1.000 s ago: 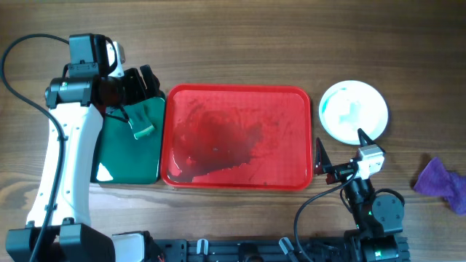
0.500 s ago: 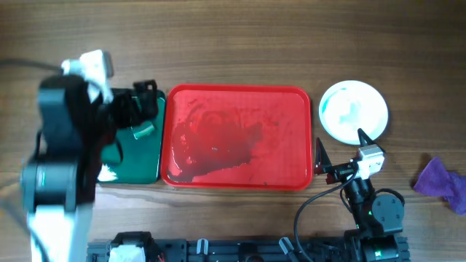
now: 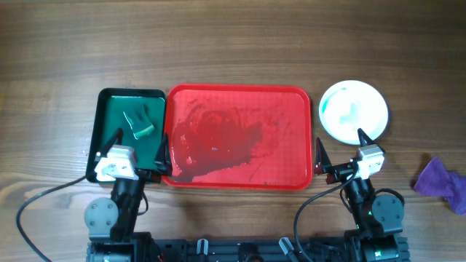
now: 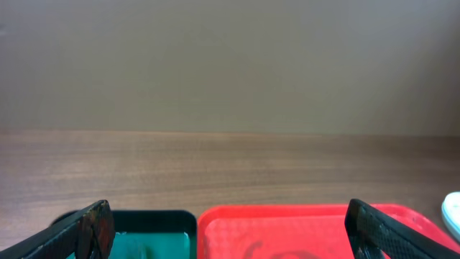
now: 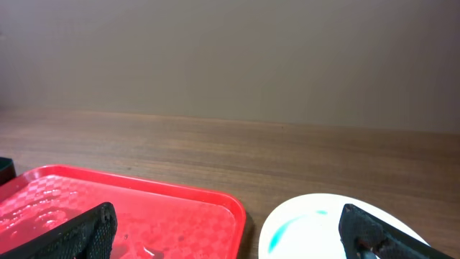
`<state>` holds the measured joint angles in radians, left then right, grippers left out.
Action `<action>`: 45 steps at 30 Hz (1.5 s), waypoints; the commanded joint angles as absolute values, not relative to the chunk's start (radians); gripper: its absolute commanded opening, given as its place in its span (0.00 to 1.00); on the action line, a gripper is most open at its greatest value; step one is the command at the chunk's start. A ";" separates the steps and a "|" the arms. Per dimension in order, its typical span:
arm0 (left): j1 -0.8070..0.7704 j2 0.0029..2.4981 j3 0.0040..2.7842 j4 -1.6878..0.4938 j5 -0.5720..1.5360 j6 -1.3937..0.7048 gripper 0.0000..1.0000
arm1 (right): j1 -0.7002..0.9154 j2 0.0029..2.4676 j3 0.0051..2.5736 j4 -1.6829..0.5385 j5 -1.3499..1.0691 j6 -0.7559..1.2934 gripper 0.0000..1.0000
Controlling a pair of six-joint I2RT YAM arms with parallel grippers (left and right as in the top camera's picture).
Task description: Clean dirty plates on tray and stack at the side
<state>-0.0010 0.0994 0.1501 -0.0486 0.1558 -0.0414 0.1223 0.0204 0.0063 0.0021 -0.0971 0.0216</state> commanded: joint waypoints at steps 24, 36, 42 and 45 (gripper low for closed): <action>-0.006 0.003 0.006 -0.060 0.183 -0.037 1.00 | 0.119 0.014 0.005 0.007 -0.112 0.029 1.00; -0.006 0.003 0.006 -0.060 0.183 -0.037 1.00 | 0.119 0.014 0.005 0.007 -0.112 0.029 1.00; -0.006 0.003 0.006 -0.060 0.183 -0.037 1.00 | 0.119 0.014 0.005 0.007 -0.112 0.029 1.00; -0.006 0.003 0.006 -0.060 0.183 -0.037 1.00 | 0.119 0.014 0.005 0.007 -0.112 0.029 1.00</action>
<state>-0.0010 0.0135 0.0120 -0.0593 0.1635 -0.0387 0.1223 0.0204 0.0063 0.0017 -0.0971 0.0216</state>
